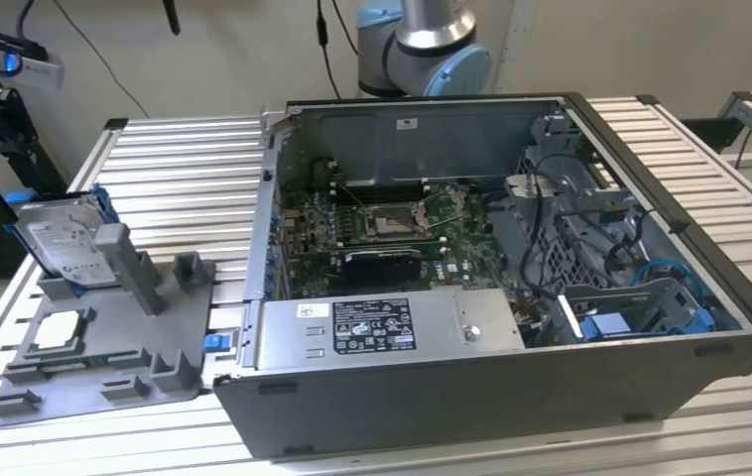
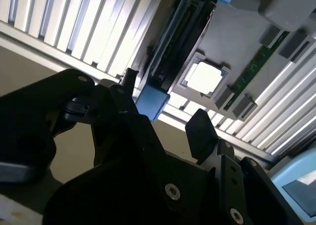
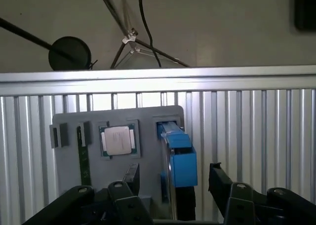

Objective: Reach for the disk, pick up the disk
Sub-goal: 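Pick up the disk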

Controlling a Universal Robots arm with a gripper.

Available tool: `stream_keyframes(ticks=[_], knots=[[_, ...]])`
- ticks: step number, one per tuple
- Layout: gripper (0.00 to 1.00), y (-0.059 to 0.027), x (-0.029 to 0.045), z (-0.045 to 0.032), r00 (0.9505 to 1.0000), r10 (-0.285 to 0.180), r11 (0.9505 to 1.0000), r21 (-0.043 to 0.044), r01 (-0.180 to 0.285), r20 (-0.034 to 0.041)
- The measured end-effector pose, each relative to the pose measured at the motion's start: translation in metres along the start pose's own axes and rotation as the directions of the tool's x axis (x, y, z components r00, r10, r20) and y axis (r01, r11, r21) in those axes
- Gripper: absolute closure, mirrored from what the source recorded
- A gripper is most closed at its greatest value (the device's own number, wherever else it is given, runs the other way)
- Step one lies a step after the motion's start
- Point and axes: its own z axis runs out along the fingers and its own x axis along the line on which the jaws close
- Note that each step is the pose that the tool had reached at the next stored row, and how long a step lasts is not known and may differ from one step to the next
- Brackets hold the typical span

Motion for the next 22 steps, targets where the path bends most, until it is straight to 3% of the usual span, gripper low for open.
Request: stream_keyframes(ticks=[13, 18, 22], knots=[[0.0, 0.0012, -0.0037, 0.0237, 0.9998, -0.02, 0.9998, 0.0, 0.02, -0.0002], [0.0, 0.0009, -0.0027, 0.0328, 0.9997, -0.022, 0.9998, -0.0001, 0.022, 0.0047], [0.0, 0.0007, -0.0011, 0.0393, 0.9996, -0.023, 0.9997, -0.0003, 0.023, 0.0153]])
